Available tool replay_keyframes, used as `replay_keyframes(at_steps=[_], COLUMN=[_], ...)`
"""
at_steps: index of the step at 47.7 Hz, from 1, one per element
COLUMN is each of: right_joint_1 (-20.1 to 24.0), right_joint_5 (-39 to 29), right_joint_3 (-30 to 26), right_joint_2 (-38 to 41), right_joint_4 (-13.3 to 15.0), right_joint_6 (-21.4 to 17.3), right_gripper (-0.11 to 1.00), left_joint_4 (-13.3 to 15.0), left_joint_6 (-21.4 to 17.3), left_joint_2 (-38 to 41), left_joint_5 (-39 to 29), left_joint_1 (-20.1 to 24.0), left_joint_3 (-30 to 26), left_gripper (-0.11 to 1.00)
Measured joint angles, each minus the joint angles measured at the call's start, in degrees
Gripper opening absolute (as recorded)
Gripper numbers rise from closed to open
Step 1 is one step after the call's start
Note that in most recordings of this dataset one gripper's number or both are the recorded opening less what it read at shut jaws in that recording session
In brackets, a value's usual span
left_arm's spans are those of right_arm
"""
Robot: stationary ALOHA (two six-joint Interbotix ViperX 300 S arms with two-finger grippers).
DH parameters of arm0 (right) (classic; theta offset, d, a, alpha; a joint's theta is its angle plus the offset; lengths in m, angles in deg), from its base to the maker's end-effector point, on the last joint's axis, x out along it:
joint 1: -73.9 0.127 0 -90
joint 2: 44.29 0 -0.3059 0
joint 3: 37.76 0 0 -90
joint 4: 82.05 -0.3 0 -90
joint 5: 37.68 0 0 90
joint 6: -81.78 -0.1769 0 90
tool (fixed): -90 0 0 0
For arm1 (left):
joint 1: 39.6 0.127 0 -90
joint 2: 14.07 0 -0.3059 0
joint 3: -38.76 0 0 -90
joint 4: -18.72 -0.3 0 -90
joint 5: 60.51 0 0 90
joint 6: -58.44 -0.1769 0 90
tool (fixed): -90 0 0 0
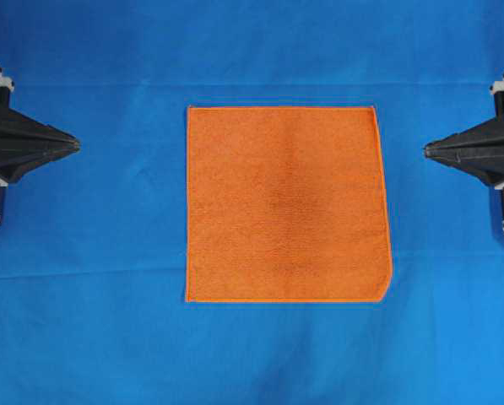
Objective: Fold the orange towel.
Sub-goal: 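Move both grippers to the towel's top-left and top-right corners and grasp them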
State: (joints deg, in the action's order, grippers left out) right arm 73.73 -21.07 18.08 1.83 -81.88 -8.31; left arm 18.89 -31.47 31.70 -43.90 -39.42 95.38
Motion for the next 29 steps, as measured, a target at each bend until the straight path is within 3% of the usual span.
replay_keyframes(at_steps=[14, 25, 29], right_joint_1=[-3.87, -13.45, -18.02], right_joint_5=[-4.83, -10.37, -11.95], right_joint_3=[-1.14, -1.05, -0.79], right_joint_2=[0.09, 2.64, 5.36], right_joint_4=[-0.88, -1.67, -1.76], right_joint_6=[-0.88, -4.39, -5.71], right_gripper=[0.0, 0.0, 0.0], left_joint_4=[1.23, 1.23, 1.32], left_joint_6=[-0.18, 0.35, 0.53], left_joint_2=[10.28, 21.27, 25.31], left_joint_5=[2.02, 2.55, 2.64], left_joint_1=[3.52, 10.37, 12.3], left_joint_3=[-2.55, -5.19, -6.86], left_gripper=[0.0, 0.01, 0.1])
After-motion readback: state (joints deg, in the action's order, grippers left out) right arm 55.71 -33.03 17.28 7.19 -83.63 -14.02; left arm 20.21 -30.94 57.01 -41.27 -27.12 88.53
